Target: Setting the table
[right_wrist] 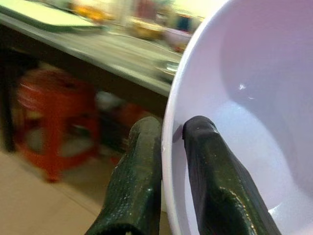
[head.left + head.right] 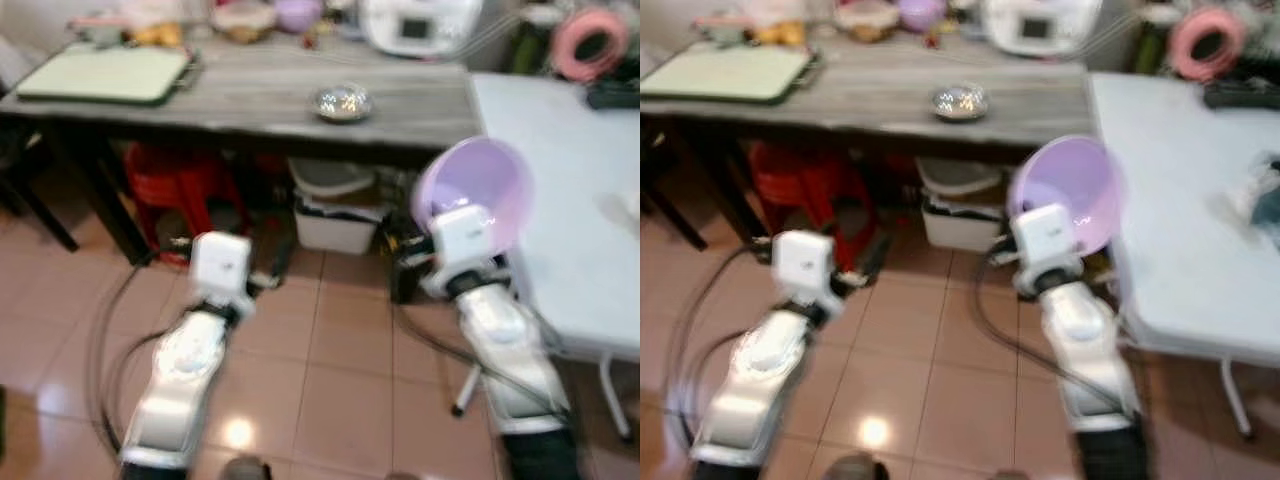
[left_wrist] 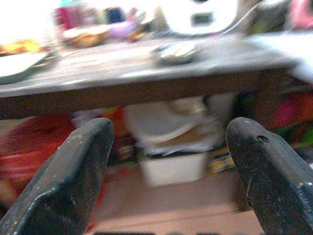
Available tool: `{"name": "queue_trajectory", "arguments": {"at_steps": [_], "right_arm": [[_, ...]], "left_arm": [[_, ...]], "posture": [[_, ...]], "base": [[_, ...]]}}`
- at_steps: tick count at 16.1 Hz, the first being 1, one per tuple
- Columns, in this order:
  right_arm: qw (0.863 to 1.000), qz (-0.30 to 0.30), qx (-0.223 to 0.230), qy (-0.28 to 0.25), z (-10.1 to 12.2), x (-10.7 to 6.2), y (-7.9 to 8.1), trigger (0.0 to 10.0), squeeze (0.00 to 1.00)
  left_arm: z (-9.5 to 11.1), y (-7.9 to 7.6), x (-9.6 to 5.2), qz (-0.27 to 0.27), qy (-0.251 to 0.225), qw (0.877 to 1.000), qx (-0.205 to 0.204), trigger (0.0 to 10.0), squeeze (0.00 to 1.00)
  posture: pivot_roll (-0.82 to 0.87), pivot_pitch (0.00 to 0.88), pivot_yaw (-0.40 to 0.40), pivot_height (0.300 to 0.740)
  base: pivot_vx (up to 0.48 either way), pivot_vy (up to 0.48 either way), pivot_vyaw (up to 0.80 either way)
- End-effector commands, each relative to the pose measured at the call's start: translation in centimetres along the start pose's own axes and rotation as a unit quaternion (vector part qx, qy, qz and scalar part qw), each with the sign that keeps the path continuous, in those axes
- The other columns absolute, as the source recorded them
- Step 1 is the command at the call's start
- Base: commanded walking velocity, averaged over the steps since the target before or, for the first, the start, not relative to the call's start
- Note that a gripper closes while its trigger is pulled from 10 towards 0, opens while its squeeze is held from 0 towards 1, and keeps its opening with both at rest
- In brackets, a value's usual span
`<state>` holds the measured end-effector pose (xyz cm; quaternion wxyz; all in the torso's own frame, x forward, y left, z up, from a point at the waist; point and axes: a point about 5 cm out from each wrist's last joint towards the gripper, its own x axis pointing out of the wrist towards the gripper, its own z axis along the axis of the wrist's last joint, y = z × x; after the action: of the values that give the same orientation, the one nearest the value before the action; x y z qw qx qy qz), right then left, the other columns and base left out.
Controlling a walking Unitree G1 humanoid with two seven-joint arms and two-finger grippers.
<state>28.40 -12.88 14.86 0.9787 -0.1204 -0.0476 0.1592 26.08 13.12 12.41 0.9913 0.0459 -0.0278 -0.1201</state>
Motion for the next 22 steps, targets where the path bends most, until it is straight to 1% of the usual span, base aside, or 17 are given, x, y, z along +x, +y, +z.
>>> {"name": "queue_trajectory", "arguments": {"at_steps": [1, 3, 6, 14, 22], "right_arm": [[1.000, -0.004, -0.013, -0.007, 0.3, -0.2, -0.6, 10.0, 0.00], [1.000, -0.001, -0.015, -0.009, 0.4, -0.2, -0.4, 10.0, 0.00], [1.000, 0.000, -0.015, -0.010, 0.3, -0.1, -0.4, 10.0, 0.00], [1.000, 0.002, -0.015, -0.006, 0.3, 0.5, -0.4, 10.0, 0.00], [1.000, 0.011, -0.021, -0.004, 0.3, 0.8, -0.2, 10.0, 0.00]], "left_arm": [[0.2, -0.2, 0.2, 0.003, -0.006, 1.000, 0.001, 10.0, 0.00], [0.2, -0.1, 0.3, 0.003, -0.006, 1.000, 0.006, 10.0, 0.00], [0.3, -0.5, 0.4, -0.003, -0.008, 1.000, 0.005, 10.0, 0.00], [0.2, -1.4, 0.1, -0.026, -0.013, 0.999, 0.016, 10.0, 0.00], [0.3, -1.5, 0.0, -0.031, -0.015, 0.999, 0.013, 10.0, 0.00]], "posture": [[0.00, 0.044, 0.015, 0.740], [0.00, 0.043, 0.015, 0.740], [0.00, 0.046, 0.014, 0.740], [0.00, 0.050, 0.012, 0.740], [0.01, 0.054, 0.012, 0.740]], "base": [[0.364, 0.311, 0.00], [0.403, 0.156, 0.21], [0.471, 0.000, 0.65], [0.476, 0.000, 0.00], [0.471, 0.000, 0.00]]}}
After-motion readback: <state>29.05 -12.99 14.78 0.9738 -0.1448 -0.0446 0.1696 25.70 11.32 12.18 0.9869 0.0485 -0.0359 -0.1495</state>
